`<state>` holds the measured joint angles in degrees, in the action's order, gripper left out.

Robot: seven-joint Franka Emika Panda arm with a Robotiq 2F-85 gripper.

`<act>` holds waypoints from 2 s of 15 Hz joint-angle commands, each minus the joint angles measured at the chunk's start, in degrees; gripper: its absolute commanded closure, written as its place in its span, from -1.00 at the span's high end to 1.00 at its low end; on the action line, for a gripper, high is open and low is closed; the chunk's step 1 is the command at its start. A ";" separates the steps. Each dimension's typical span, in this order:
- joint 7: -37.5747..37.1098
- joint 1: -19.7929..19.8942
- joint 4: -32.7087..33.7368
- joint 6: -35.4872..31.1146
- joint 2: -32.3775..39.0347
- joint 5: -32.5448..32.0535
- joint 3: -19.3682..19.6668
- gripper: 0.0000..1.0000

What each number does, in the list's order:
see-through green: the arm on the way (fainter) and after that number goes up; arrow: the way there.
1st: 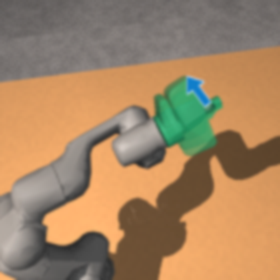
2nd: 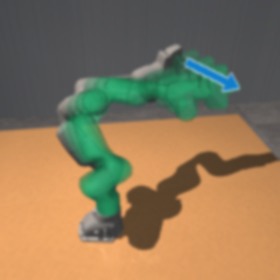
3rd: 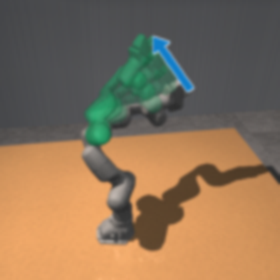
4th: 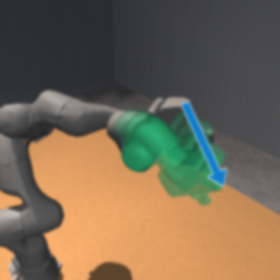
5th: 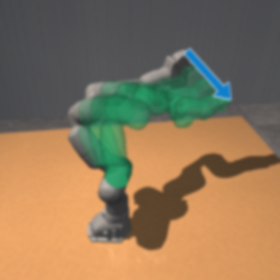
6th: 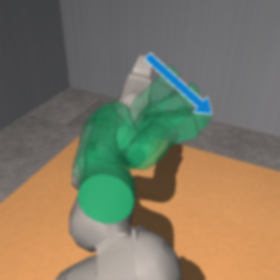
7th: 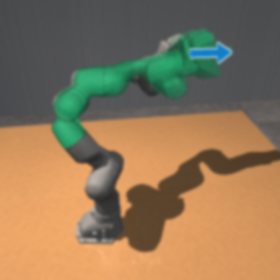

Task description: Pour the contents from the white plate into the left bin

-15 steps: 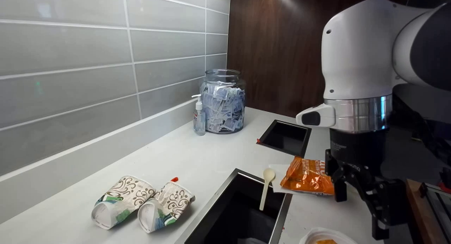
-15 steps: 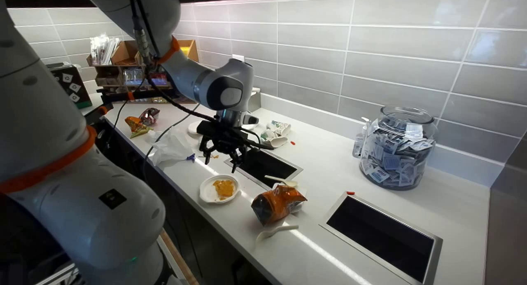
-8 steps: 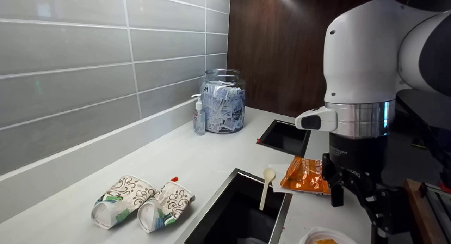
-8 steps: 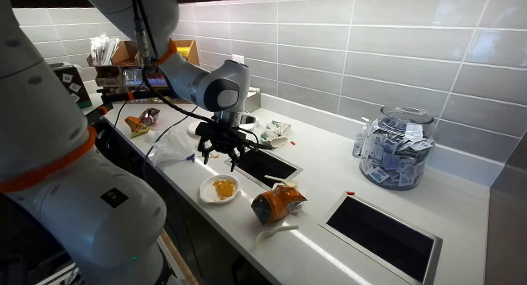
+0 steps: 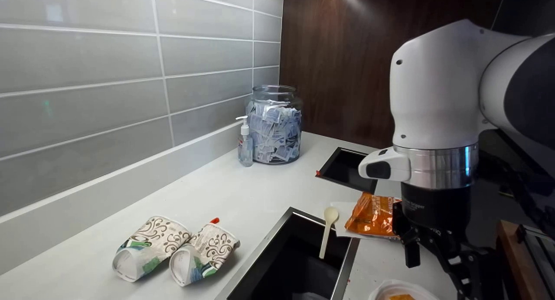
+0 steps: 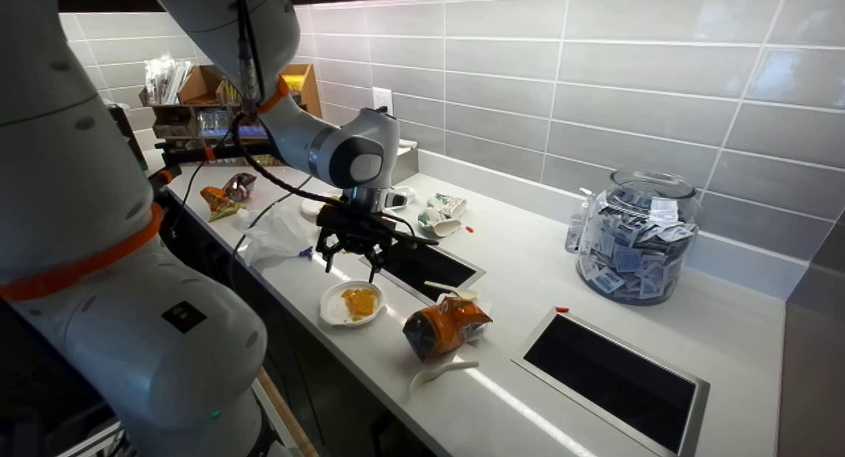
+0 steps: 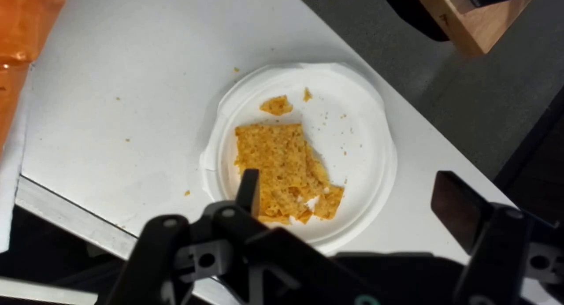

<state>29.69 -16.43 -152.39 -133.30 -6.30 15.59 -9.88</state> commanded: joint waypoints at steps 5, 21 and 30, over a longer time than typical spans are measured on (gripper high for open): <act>6.45 -0.08 0.29 -4.89 1.76 -0.07 -1.55 1.00; 8.97 -0.39 -1.21 -20.63 1.91 -2.65 -1.91 1.00; 6.92 0.65 -3.99 -29.27 3.93 -4.24 -1.13 1.00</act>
<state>37.95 -16.33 -154.83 -159.34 -3.56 12.96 -11.18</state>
